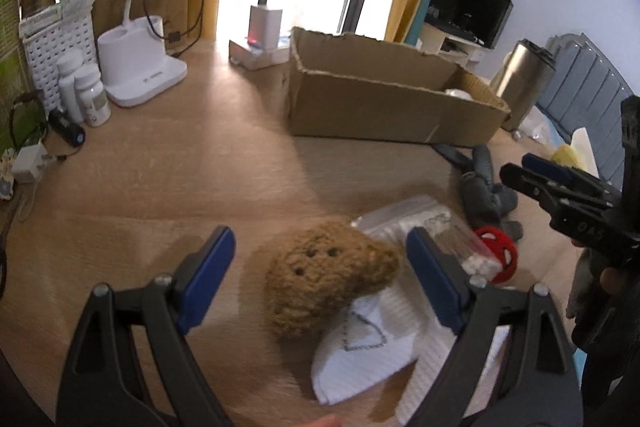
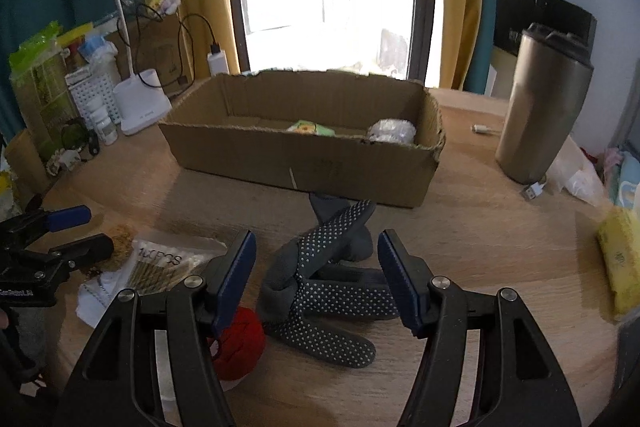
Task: Organize soft objects
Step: 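Grasp the brown teddy bear with the left tool while the right tool grasps the grey glove, then carry teddy bear and grey glove into the box and open both tools, then withdraw both tools toward the cotton swab bag and red ball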
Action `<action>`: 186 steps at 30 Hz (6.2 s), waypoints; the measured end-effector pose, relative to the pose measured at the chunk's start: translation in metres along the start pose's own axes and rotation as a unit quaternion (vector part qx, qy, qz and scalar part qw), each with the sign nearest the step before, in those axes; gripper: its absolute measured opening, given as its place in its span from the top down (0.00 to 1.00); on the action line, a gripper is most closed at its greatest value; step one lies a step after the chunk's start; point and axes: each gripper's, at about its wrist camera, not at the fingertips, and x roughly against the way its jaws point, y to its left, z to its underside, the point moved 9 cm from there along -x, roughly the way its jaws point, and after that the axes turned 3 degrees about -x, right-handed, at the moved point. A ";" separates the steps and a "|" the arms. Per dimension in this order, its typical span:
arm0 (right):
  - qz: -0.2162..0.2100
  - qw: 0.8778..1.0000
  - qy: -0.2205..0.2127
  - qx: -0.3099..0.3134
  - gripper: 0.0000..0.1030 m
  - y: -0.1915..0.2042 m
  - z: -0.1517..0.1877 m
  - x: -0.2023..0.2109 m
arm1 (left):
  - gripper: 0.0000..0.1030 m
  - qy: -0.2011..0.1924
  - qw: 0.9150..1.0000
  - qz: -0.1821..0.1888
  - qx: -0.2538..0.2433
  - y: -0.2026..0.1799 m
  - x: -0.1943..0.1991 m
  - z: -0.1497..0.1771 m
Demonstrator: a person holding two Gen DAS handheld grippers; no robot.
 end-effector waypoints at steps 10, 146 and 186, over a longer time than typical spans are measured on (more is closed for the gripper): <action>-0.003 0.999 0.053 -0.007 0.35 0.001 0.019 -0.029 | 0.14 0.025 1.000 0.004 0.008 0.007 -0.017 0.007; -0.069 0.996 -0.057 0.024 0.71 -0.009 -0.102 -0.016 | 0.36 -0.120 0.989 0.022 -0.084 -0.057 -0.036 -0.161; -0.052 0.997 -0.051 0.004 0.46 -0.004 -0.096 0.003 | 0.16 -0.115 0.991 0.027 -0.064 -0.054 -0.013 -0.160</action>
